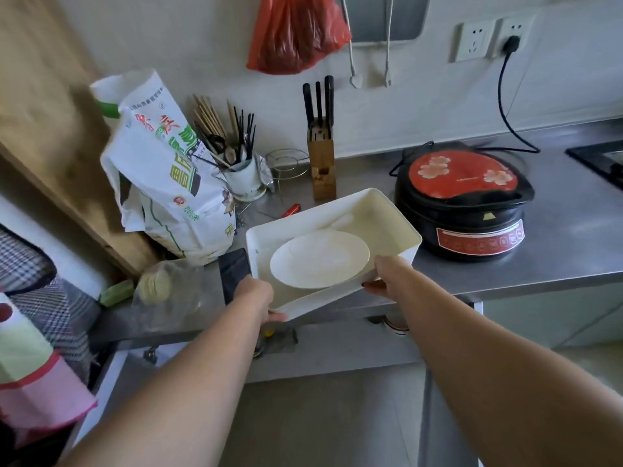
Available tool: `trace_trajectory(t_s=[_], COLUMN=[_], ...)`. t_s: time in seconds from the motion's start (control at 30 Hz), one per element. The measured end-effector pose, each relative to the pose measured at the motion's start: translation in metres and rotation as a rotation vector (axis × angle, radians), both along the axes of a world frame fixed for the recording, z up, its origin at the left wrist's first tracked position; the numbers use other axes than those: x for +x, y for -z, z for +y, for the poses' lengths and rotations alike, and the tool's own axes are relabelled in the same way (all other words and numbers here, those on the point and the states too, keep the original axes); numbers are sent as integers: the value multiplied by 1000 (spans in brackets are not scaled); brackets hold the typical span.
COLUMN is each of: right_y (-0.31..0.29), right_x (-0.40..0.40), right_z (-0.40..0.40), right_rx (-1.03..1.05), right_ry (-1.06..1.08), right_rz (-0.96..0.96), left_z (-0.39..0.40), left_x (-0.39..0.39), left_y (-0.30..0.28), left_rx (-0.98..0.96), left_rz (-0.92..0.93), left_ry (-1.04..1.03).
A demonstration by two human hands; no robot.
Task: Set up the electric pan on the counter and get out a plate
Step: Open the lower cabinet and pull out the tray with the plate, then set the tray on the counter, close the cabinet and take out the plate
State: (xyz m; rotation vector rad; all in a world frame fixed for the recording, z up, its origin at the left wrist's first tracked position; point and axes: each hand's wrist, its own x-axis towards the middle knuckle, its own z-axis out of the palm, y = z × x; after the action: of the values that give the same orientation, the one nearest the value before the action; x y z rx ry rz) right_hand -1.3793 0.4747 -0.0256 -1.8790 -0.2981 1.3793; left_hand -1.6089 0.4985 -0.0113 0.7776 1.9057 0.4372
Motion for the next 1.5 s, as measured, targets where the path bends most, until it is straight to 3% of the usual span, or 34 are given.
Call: trace_trajectory(t_s=[0.6,0.9,1.07,1.2,1.43,1.5], right_y=[42,45,41,38,42,40], right_x=[2,0,-4,-10,-15,-18], right_z=[72,102,112,118,114,107], right_rx=[31,15,4,-14,11,17], right_ry=[18,-15,-37,-34,-110,-135], right_rz=[-22,-17,-23,-19,-18,-32], left_z=[74,111,122,127,113,106], left_x=[24,17,15,9,2,3], left_y=[27,31,34,40,46,42], left_rx=[-135,-102,-16,48,209,181], left_rz=[-46,39,13,-4,-6,-41], left_ry=[-283,-265,-364,-359,-105,-170])
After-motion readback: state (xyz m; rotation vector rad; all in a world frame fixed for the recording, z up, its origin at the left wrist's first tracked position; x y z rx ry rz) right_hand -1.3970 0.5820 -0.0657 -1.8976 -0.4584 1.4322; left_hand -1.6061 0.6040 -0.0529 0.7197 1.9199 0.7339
